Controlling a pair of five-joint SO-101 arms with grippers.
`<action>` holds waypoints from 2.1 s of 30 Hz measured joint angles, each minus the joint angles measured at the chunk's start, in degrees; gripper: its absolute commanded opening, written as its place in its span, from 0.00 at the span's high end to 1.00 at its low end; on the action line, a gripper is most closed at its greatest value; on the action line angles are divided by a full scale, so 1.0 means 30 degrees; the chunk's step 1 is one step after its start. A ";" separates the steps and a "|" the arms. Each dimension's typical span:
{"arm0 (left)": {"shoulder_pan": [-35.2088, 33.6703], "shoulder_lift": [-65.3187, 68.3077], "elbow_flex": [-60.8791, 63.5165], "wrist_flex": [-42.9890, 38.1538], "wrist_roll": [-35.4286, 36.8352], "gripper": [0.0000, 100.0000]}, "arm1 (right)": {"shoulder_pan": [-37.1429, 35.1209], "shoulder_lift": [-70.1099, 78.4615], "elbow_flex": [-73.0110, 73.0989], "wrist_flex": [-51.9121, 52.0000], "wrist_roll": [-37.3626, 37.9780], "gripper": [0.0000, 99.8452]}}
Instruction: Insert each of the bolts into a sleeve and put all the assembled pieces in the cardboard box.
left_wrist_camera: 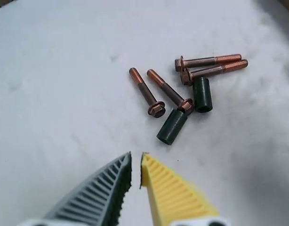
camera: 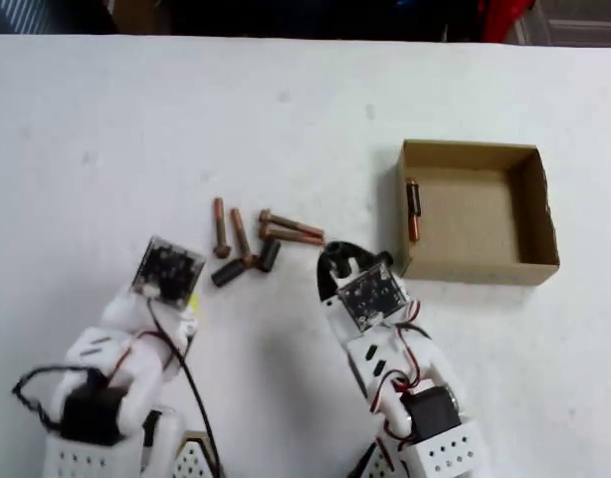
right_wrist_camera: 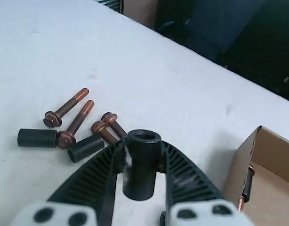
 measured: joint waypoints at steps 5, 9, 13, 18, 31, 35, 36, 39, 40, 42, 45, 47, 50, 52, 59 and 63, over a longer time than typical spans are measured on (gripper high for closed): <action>0.0059 0.5392 -0.1993 -0.0645 0.0000 0.93 | 0.0000 0.0000 0.0000 -0.0293 -0.0029 0.98; 0.0176 0.8645 -0.3722 -0.0645 -0.0059 0.92 | 0.0000 0.0000 0.0000 -0.0733 -0.0029 0.98; 0.0176 1.1516 -0.5128 -0.0674 -0.0059 0.92 | 0.0000 0.0000 0.0000 -0.1407 -0.1465 0.98; 0.0176 1.4799 -0.6681 -0.0762 -0.0059 0.92 | 0.0000 0.0000 0.0000 -0.1729 -0.4894 0.98; 0.0176 2.2212 -1.1282 -0.0762 -0.0059 0.92 | 0.0586 0.0000 0.0000 -0.1377 -0.5187 0.98; 0.0176 2.4498 -1.2777 -0.0762 -0.0059 0.92 | 0.0733 0.0000 0.0000 -0.0733 -0.5187 0.98; 0.0176 2.5055 -1.3216 -0.0762 -0.0059 0.92 | 0.0733 0.0000 0.0000 -0.0733 -0.5187 0.98; 0.0176 2.6432 -1.4593 -0.0762 -0.0059 0.92 | 0.0674 0.0000 0.0000 -0.0733 -0.5187 0.98; 0.0176 2.6901 -1.5121 -0.0762 -0.0059 0.92 | 0.0674 0.0000 0.0000 -0.0733 -0.5187 0.98; 0.0176 2.7897 -1.6000 -0.0762 -0.0059 0.92 | 0.0674 0.0000 0.0000 -0.0733 -0.5187 0.98; 0.0352 2.9509 -1.7231 -0.0762 0.0996 0.92 | 0.0674 0.0000 0.0000 -0.0733 -0.5187 0.98; 0.0908 3.0681 -1.8139 -0.0762 0.1905 0.92 | 0.0674 0.0000 0.0000 -0.0733 -0.5187 0.98; 0.1875 3.2557 -1.9575 -0.0762 0.2989 0.92 | 0.0674 0.0000 0.0000 -0.0645 -0.5187 0.98; 0.2198 3.3817 -2.0659 -0.0762 0.3604 0.92 | 0.0674 0.0000 0.0000 -0.0352 -0.5187 0.98; 0.2139 3.7538 -2.4440 0.0322 0.5626 0.83 | 0.0674 0.0000 0.0000 -0.0293 -0.5128 0.98; 0.2081 3.8711 -2.6637 0.1905 0.6037 0.83 | 0.0674 0.0000 0.0000 -0.0293 -0.5040 0.98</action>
